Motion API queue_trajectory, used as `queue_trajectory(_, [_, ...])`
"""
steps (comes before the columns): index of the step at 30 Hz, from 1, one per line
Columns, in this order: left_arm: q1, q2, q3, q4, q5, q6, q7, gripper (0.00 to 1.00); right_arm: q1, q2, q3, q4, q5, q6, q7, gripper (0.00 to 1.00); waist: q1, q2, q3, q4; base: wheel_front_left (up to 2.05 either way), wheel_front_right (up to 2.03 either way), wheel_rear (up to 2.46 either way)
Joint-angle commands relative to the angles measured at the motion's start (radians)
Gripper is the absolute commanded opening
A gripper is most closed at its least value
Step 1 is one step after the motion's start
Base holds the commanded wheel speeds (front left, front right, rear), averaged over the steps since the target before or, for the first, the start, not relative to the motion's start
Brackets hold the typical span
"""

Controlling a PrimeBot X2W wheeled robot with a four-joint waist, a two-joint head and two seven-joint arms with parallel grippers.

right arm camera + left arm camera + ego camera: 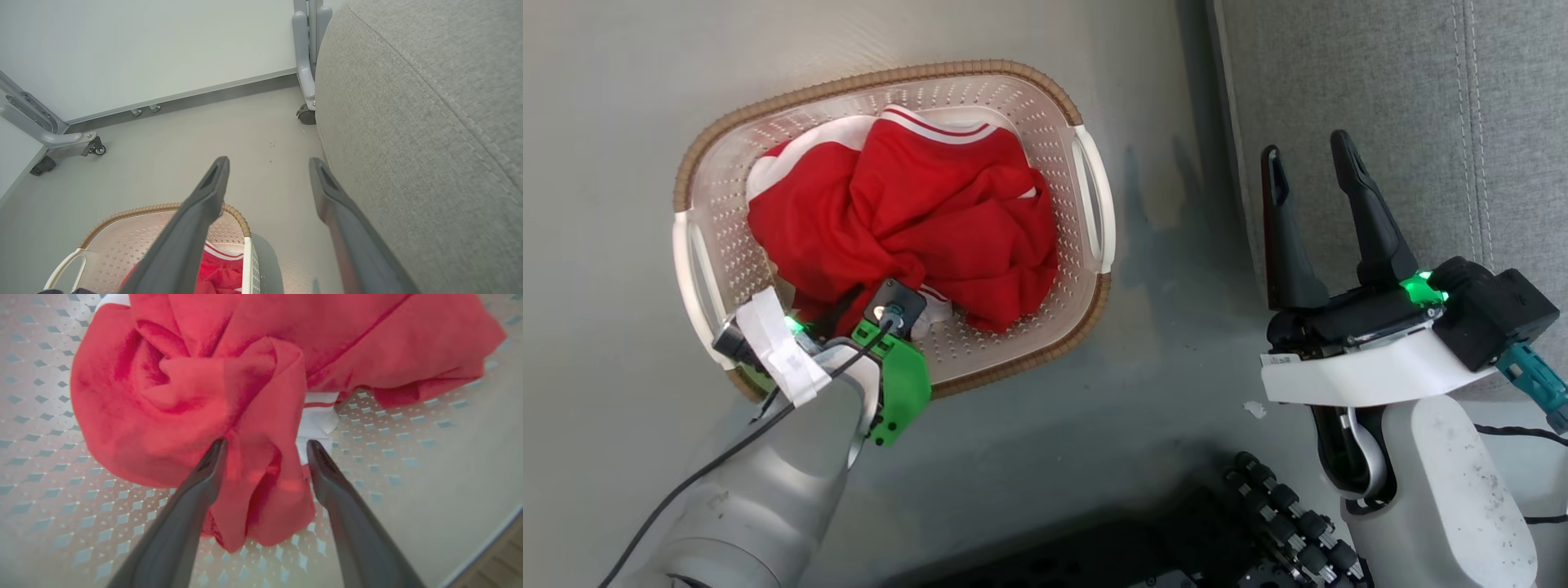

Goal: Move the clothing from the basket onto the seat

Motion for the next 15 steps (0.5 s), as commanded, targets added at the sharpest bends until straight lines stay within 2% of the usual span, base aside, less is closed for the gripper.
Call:
queue_trajectory(1, [-0.022, 0.012, -0.003, 0.007, 0.008, 0.011, 0.015, 1.0, -0.019, -0.001, 0.004, -0.006, 0.006, 0.0, -0.003, 1.0, 0.0, 0.0, 0.017, -0.012, 0.0, 0.0, 0.0])
queue_trajectory(12, [-0.054, 0.058, -0.002, 0.018, -0.01, 0.046, 0.107, 1.0, -0.034, -0.001, 0.022, -0.009, 0.016, 0.0, -0.003, 1.0, 0.0, 0.0, 0.05, -0.027, 0.0, 0.0, 0.0])
queue_trajectory(13, [-0.054, 0.064, 0.001, 0.019, -0.015, 0.045, 0.114, 0.58, -0.037, -0.001, 0.023, -0.009, 0.016, 0.0, -0.003, 1.0, 0.0, 0.0, 0.051, -0.029, 0.0, 0.0, 0.0])
queue_trajectory(14, [-0.052, 0.068, 0.004, 0.019, -0.021, 0.043, 0.116, 0.35, -0.039, -0.001, 0.023, -0.009, 0.015, 0.0, -0.003, 1.0, 0.0, 0.0, 0.052, -0.031, 0.0, 0.0, 0.0])
queue_trajectory(15, [-0.049, 0.072, 0.006, 0.019, -0.025, 0.037, 0.124, 0.0, -0.04, -0.001, 0.024, -0.009, 0.016, 0.0, -0.003, 1.0, 0.0, 0.0, 0.053, -0.033, 0.0, 0.0, 0.0])
